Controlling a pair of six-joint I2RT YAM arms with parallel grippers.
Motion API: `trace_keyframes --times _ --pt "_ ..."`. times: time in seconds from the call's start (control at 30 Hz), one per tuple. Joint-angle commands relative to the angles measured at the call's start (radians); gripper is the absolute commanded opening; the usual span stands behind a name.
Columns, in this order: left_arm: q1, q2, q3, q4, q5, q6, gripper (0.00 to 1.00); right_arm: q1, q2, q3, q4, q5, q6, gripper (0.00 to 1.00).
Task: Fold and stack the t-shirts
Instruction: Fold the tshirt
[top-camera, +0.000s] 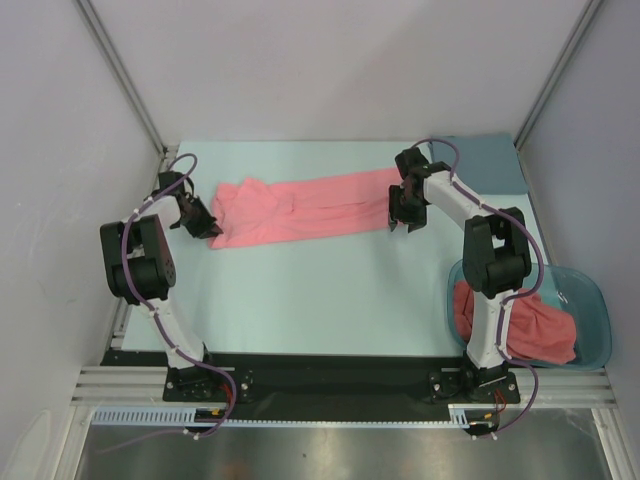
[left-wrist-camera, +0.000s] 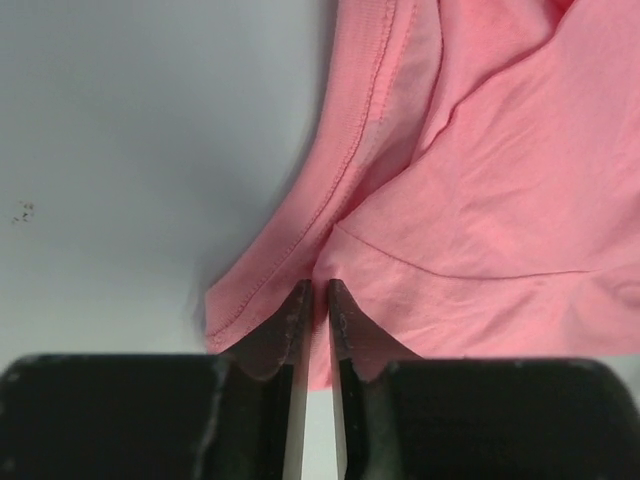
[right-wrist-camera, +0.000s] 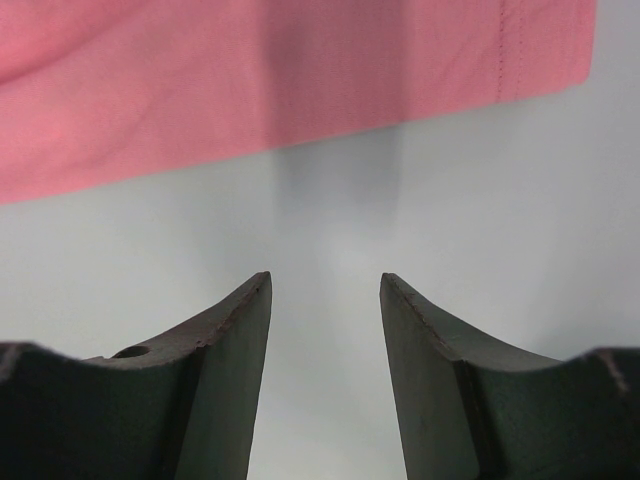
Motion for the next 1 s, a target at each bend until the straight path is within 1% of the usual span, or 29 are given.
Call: trace_keyframes --times 0.0,0.1,0.13,0.27,0.4,0.5,0.63,0.73,0.97 --pt "0.008 -0.032 0.008 -0.017 0.019 0.002 0.15 0.006 -0.045 0.001 0.012 -0.002 -0.007 0.54" --pt "0.011 -0.043 0.008 -0.029 -0.007 0.006 0.07 0.011 -0.044 0.002 0.012 -0.002 -0.004 0.53" --pt "0.011 -0.046 0.011 -0.046 -0.031 0.008 0.0 0.011 -0.045 0.002 0.013 -0.004 -0.003 0.54" --pt "0.016 -0.078 -0.004 -0.061 -0.077 0.008 0.0 0.018 -0.045 0.002 0.013 -0.001 -0.001 0.54" --pt "0.017 -0.176 -0.066 -0.026 -0.097 -0.006 0.0 0.027 -0.047 -0.001 0.012 0.002 0.001 0.53" --pt "0.017 -0.215 -0.089 -0.011 -0.099 -0.017 0.0 0.032 -0.046 -0.005 0.015 0.002 0.001 0.54" --pt "0.016 -0.235 -0.107 0.005 -0.088 -0.037 0.0 0.04 -0.039 -0.004 0.013 0.007 0.001 0.53" --pt "0.016 -0.21 -0.097 -0.028 -0.09 -0.041 0.0 0.041 -0.041 -0.001 0.014 0.005 0.002 0.53" --pt "0.016 -0.279 -0.207 0.018 -0.074 -0.063 0.0 0.043 -0.042 -0.008 0.012 0.011 0.001 0.54"
